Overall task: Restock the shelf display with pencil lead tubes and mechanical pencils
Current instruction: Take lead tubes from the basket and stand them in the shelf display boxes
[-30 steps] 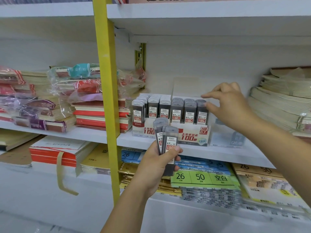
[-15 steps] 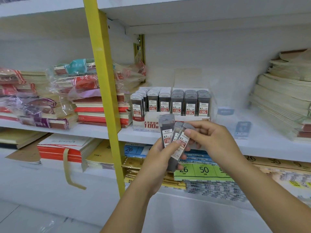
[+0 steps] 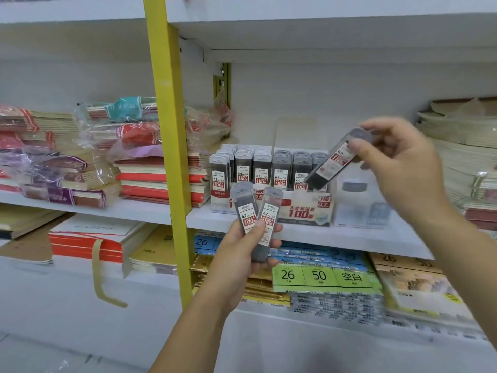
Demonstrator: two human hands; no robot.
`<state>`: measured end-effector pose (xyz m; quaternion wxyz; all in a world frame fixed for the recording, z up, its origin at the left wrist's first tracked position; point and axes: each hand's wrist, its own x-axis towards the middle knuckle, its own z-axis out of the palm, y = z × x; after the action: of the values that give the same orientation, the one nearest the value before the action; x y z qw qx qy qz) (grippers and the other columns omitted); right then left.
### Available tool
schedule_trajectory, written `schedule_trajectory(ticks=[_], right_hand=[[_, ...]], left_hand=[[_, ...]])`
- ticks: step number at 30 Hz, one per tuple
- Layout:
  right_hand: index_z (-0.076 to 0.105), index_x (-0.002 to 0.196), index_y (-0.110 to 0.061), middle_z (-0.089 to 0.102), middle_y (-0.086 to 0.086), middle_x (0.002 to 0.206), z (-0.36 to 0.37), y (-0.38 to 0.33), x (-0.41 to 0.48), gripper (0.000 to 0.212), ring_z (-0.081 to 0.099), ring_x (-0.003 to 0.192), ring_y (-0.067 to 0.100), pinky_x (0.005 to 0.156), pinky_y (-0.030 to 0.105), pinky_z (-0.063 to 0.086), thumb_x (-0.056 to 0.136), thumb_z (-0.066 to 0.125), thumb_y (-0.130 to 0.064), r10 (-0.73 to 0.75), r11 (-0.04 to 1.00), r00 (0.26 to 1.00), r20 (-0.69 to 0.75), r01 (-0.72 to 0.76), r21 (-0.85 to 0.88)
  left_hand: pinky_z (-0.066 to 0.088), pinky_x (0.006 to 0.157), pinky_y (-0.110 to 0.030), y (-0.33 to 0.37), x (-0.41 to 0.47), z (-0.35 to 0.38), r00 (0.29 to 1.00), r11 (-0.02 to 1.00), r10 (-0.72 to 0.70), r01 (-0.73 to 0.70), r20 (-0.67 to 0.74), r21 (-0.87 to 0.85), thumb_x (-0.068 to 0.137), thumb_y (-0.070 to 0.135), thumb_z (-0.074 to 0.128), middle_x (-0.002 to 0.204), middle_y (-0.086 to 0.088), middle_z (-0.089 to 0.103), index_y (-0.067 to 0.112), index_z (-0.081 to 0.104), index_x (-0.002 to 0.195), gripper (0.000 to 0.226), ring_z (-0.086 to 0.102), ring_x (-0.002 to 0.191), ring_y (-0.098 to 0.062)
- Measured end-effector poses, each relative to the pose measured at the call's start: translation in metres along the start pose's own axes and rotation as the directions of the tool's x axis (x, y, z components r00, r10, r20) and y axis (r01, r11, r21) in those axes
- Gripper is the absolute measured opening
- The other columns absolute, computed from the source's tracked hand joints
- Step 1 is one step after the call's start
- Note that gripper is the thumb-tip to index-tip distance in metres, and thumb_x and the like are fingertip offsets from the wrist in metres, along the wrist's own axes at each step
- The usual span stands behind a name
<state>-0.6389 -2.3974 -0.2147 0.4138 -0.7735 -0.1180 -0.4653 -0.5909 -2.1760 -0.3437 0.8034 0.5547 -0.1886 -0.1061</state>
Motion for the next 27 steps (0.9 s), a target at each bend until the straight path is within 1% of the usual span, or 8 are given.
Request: schedule_trajectory(ticks=[2, 5, 8, 12, 16, 20, 24, 27], right_hand=[[0.064, 0.098, -0.034, 0.068, -0.007, 0.086, -0.005, 0.001, 0.02, 0.019, 0.065, 0.078, 0.016, 0.072, 0.03, 0.056, 0.088, 0.07, -0.019, -0.089, 0.983, 0.994, 0.063, 0.098, -0.157], [0.067, 0.103, -0.023, 0.067, -0.002, 0.086, -0.001, 0.01, 0.037, 0.017, 0.062, 0.077, 0.021, 0.079, 0.044, 0.053, 0.086, 0.071, -0.021, -0.115, 0.911, 0.977, 0.182, 0.176, -0.373], [0.069, 0.102, -0.021, 0.066, -0.002, 0.086, 0.005, 0.022, 0.044, 0.017, 0.062, 0.078, 0.02, 0.079, 0.041, 0.052, 0.085, 0.073, -0.021, -0.079, 0.897, 0.96, 0.27, 0.187, -0.401], [0.067, 0.097, -0.028, 0.065, -0.005, 0.086, 0.016, 0.036, 0.051, 0.02, 0.06, 0.076, 0.011, 0.075, 0.03, 0.05, 0.081, 0.076, -0.022, 0.034, 0.905, 0.954, 0.297, 0.097, -0.413], [0.056, 0.083, -0.034, 0.06, -0.013, 0.083, 0.021, 0.047, 0.052, 0.022, 0.052, 0.079, 0.003, 0.062, 0.02, 0.036, 0.079, 0.077, -0.031, 0.111, 0.873, 0.95, 0.29, 0.046, -0.486], [0.066, 0.088, -0.03, 0.054, -0.008, 0.088, 0.023, 0.05, 0.052, 0.011, 0.041, 0.094, 0.014, 0.072, 0.027, 0.029, 0.083, 0.072, -0.038, 0.101, 0.784, 0.934, 0.342, 0.137, -0.606], [0.072, 0.106, -0.024, 0.051, -0.005, 0.095, 0.021, 0.044, 0.045, 0.021, 0.033, 0.1, 0.012, 0.082, 0.027, 0.027, 0.09, 0.063, -0.036, 0.086, 0.706, 0.949, 0.304, 0.157, -0.691], [0.069, 0.112, -0.021, 0.054, -0.01, 0.093, 0.023, 0.027, 0.018, 0.024, 0.043, 0.091, 0.007, 0.08, 0.024, 0.035, 0.094, 0.055, -0.03, -0.057, 0.79, 0.977, 0.207, 0.171, -0.589]], left_hand=[[0.059, 0.066, -0.029, 0.0, 0.001, -0.001, 1.0, 1.0, 0.004, -0.004, -0.005, 0.021, 0.098, 0.034, 0.054, 0.112, 0.002, 0.076, 0.032, 0.062, 0.124, 0.027, 0.073, 0.091, -0.012], [0.061, 0.069, -0.032, -0.001, 0.003, 0.001, 1.0, 0.999, 0.005, -0.005, 0.0, 0.037, 0.1, 0.034, 0.053, 0.111, 0.005, 0.076, 0.034, 0.062, 0.123, 0.025, 0.074, 0.093, -0.013], [0.062, 0.07, -0.034, -0.001, 0.004, 0.003, 1.0, 0.999, 0.0, 0.0, -0.001, 0.041, 0.1, 0.035, 0.053, 0.112, 0.006, 0.076, 0.036, 0.062, 0.122, 0.024, 0.074, 0.094, -0.012], [0.062, 0.07, -0.034, 0.0, 0.004, 0.002, 1.0, 0.999, -0.005, 0.005, -0.014, 0.051, 0.1, 0.036, 0.054, 0.111, 0.007, 0.076, 0.04, 0.063, 0.118, 0.021, 0.074, 0.096, -0.012], [0.062, 0.071, -0.034, 0.0, 0.005, 0.001, 1.0, 0.998, -0.001, 0.002, -0.017, 0.063, 0.099, 0.037, 0.054, 0.112, 0.006, 0.076, 0.041, 0.064, 0.117, 0.021, 0.074, 0.096, -0.013], [0.062, 0.071, -0.033, 0.0, 0.004, 0.002, 1.0, 0.998, 0.006, -0.006, -0.002, 0.055, 0.085, 0.046, 0.06, 0.112, 0.007, 0.076, 0.041, 0.063, 0.117, 0.032, 0.074, 0.098, -0.013], [0.062, 0.071, -0.032, -0.001, 0.003, 0.004, 1.0, 0.999, -0.003, 0.003, 0.013, 0.043, 0.087, 0.043, 0.06, 0.113, 0.007, 0.076, 0.04, 0.063, 0.118, 0.032, 0.074, 0.099, -0.014], [0.061, 0.069, -0.03, 0.001, 0.0, 0.005, 0.999, 0.999, -0.009, 0.008, 0.032, 0.039, 0.085, 0.044, 0.061, 0.114, 0.006, 0.076, 0.039, 0.064, 0.119, 0.035, 0.073, 0.1, -0.014]])
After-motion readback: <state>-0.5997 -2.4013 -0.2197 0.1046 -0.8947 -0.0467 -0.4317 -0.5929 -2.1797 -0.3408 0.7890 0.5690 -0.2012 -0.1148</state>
